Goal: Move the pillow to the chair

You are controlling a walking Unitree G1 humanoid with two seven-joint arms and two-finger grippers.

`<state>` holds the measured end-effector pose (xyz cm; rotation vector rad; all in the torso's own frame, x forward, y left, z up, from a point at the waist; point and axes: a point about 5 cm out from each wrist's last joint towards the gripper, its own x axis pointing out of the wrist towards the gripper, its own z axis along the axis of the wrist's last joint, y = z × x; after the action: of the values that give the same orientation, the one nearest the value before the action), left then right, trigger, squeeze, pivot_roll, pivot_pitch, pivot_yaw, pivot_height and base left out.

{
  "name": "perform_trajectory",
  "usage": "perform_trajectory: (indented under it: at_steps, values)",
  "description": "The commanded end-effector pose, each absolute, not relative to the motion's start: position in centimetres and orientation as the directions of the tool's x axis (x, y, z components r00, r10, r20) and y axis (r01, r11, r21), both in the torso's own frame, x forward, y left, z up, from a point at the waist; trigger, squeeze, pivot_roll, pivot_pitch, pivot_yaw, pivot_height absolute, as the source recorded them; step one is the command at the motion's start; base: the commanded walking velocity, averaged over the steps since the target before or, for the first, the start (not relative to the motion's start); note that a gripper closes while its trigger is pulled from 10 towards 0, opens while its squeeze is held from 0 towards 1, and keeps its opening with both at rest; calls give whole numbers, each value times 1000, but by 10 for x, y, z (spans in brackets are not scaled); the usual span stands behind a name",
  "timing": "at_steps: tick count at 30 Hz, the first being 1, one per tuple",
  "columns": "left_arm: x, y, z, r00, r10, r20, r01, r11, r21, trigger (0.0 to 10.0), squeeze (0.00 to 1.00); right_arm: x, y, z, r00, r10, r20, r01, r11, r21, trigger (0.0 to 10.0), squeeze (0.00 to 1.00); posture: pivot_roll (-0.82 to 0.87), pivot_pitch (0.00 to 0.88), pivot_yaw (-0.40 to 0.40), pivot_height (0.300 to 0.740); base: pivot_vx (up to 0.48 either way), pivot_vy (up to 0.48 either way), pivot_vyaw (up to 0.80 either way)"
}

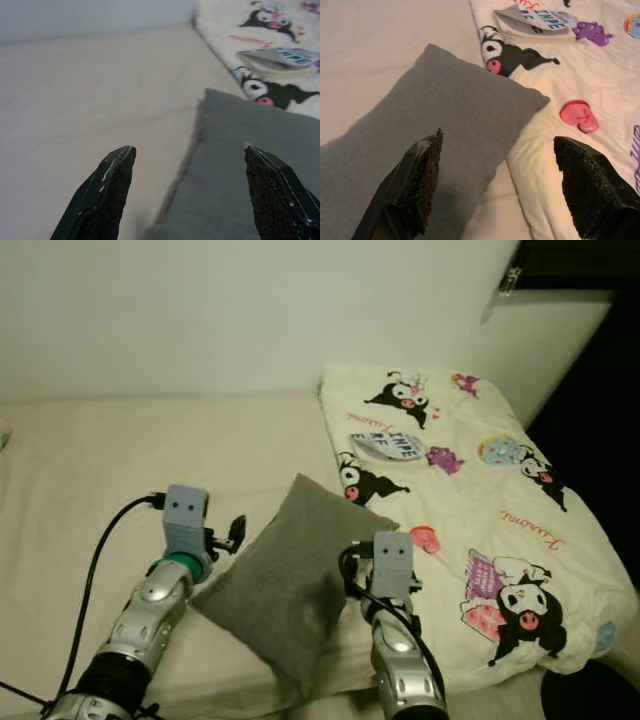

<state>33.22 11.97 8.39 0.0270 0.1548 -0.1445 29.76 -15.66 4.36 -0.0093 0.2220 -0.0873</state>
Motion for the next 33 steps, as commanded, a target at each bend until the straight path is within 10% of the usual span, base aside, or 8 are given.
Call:
perform_trajectory:
  at_steps: [1, 33]
  values:
    - [330, 122, 79, 975, -132, -178, 136, 991, 13, 10000, 0, 297, -157, 41, 968, -94, -233, 94, 996, -11, 10000, 0, -81, 21, 3, 720, 0, 0, 0]
    - [330, 126, 77, 979, -97, -181, 104, 994, 29, 10000, 0, 299, -154, 41, 970, -75, -230, 73, 997, -17, 10000, 0, -73, 0, -8, 647, 0, 0, 0]
